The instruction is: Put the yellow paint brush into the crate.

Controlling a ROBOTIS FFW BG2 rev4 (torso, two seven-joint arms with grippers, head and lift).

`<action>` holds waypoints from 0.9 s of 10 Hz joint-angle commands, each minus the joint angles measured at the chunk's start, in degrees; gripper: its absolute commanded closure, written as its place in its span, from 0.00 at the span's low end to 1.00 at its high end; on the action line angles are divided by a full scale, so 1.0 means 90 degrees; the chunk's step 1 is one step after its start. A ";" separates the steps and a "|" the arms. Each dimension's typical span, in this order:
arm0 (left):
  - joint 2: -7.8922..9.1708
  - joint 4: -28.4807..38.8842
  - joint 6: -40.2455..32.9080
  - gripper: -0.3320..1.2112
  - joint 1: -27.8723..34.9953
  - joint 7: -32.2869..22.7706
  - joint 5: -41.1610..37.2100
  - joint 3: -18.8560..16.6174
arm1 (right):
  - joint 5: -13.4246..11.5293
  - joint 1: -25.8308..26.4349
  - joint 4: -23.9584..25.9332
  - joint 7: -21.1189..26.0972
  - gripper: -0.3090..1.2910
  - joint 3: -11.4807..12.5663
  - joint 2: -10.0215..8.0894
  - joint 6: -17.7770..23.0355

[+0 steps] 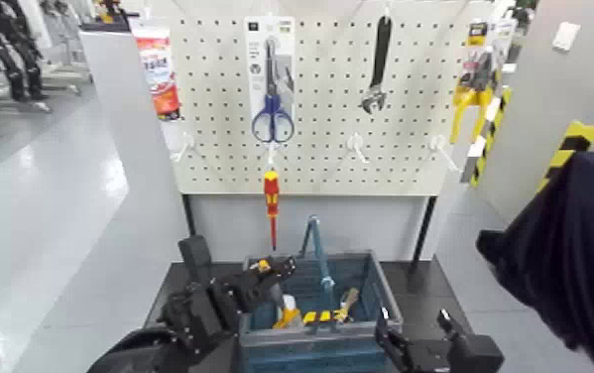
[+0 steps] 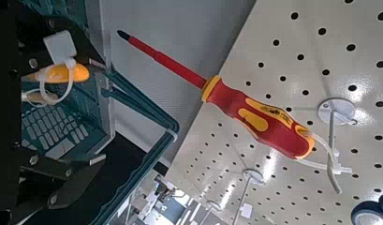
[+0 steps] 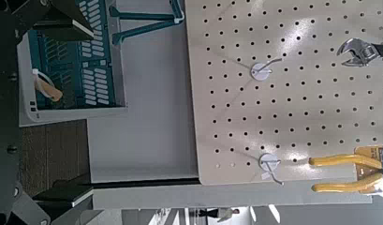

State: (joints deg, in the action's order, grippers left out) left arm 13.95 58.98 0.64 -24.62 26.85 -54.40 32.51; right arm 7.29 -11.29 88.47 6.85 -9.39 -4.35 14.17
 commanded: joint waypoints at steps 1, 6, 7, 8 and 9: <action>0.0032 0.0420 -0.0111 0.22 0.0167 -0.0415 0.0517 -0.0213 | 0.0000 -0.0006 0.0004 0.0001 0.28 0.0008 -0.0005 -0.0002; 0.0081 0.2070 -0.0042 0.22 0.0900 -0.1353 0.2177 -0.1278 | 0.0000 -0.0025 0.0004 0.0001 0.28 0.0017 0.0005 -0.0002; 0.0090 0.2314 -0.0189 0.22 0.1085 -0.1578 0.2392 -0.1346 | 0.0000 -0.0035 0.0004 0.0001 0.28 0.0017 0.0015 -0.0002; 0.0110 0.2617 -0.0365 0.23 0.1329 -0.1949 0.2656 -0.1376 | 0.0000 -0.0035 0.0013 0.0001 0.28 0.0027 0.0005 -0.0002; 0.0110 0.2910 -0.0560 0.23 0.1612 -0.2300 0.2998 -0.1473 | 0.0000 -0.0045 0.0013 0.0001 0.28 0.0037 0.0015 -0.0002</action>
State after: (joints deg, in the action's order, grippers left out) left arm 14.93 83.72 -3.54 -11.46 6.13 -28.96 19.70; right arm 7.29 -11.66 88.58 6.85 -9.11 -4.24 14.15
